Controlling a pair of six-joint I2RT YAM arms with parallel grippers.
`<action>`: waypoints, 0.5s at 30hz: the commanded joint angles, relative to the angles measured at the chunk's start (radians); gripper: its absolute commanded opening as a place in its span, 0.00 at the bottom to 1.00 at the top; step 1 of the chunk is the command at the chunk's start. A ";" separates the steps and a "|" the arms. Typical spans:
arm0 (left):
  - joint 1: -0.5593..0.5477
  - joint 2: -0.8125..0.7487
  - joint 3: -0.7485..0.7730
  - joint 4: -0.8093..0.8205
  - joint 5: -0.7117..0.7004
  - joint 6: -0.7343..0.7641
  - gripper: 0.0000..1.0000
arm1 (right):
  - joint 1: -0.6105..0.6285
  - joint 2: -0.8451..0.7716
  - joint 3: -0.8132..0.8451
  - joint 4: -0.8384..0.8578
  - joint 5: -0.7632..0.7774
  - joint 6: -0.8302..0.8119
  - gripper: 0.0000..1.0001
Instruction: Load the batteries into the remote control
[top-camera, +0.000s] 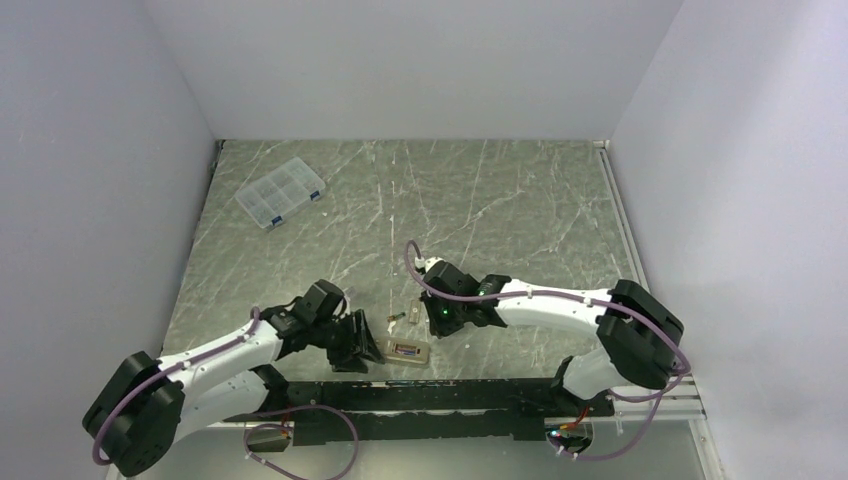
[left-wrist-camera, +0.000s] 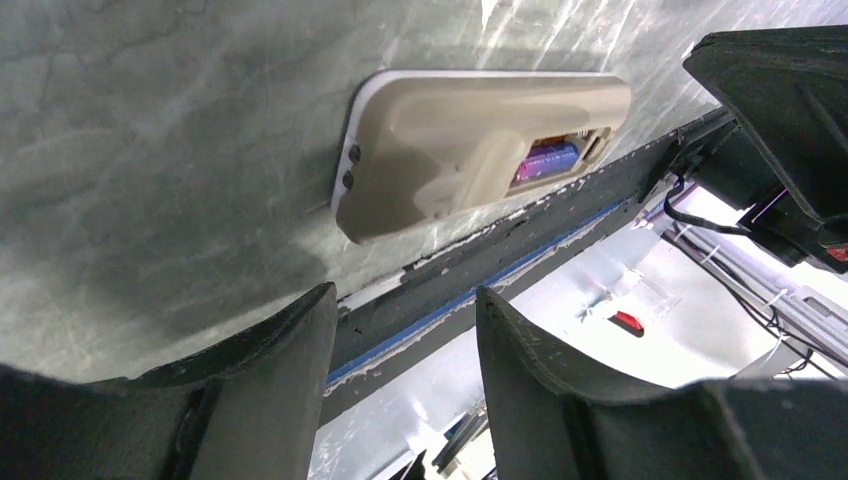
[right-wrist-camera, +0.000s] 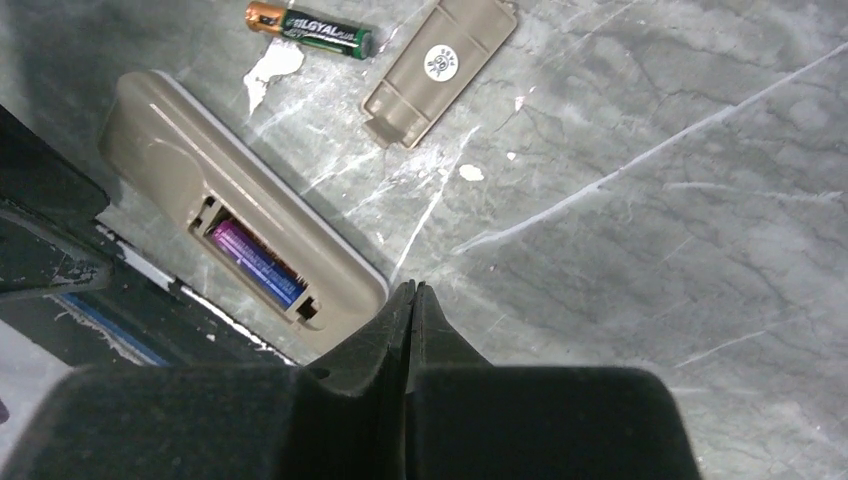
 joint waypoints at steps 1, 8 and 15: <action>-0.002 0.029 -0.036 0.174 0.028 -0.074 0.58 | -0.009 0.038 -0.002 0.061 0.003 -0.018 0.00; -0.003 0.086 -0.034 0.249 -0.016 -0.092 0.59 | -0.009 0.088 -0.007 0.095 -0.006 -0.027 0.00; -0.002 0.158 -0.003 0.277 -0.045 -0.077 0.58 | 0.003 0.096 -0.037 0.120 -0.044 -0.021 0.00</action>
